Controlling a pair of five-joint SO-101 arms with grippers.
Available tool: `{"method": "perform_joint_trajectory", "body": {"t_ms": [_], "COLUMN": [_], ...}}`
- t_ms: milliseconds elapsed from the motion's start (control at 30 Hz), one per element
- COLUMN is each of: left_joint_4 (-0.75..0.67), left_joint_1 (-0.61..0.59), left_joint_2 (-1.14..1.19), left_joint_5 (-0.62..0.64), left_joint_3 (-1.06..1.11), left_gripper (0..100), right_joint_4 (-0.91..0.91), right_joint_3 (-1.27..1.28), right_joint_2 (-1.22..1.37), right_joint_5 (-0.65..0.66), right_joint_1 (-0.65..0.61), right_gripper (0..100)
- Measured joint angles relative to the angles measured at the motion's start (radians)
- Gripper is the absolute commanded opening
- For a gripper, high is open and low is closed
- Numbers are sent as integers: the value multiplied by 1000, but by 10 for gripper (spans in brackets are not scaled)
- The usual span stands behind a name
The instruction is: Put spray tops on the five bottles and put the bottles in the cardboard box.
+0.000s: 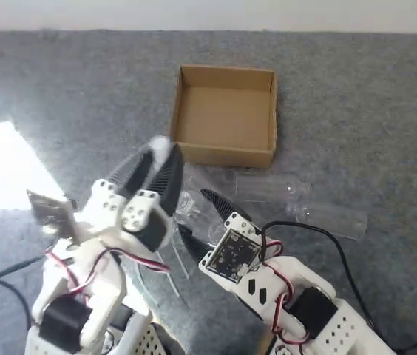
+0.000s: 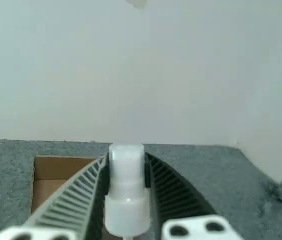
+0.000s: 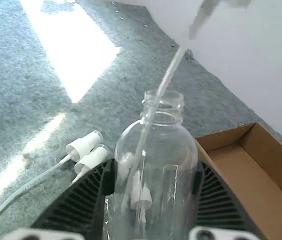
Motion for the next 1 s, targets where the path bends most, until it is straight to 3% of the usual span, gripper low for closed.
{"method": "perform_joint_trajectory", "body": {"t_ms": [533, 1000], "left_joint_4": [0, 0], "left_joint_1": [31, 35], "left_joint_2": [9, 3], "left_joint_5": [-91, -196], "left_joint_3": [37, 77], "left_gripper": [13, 85], "right_joint_4": [0, 0], "right_joint_3": [0, 0], "right_joint_2": [0, 0], "right_joint_5": [-2, -115], "right_joint_1": [5, 40], "right_gripper": [143, 143]}}
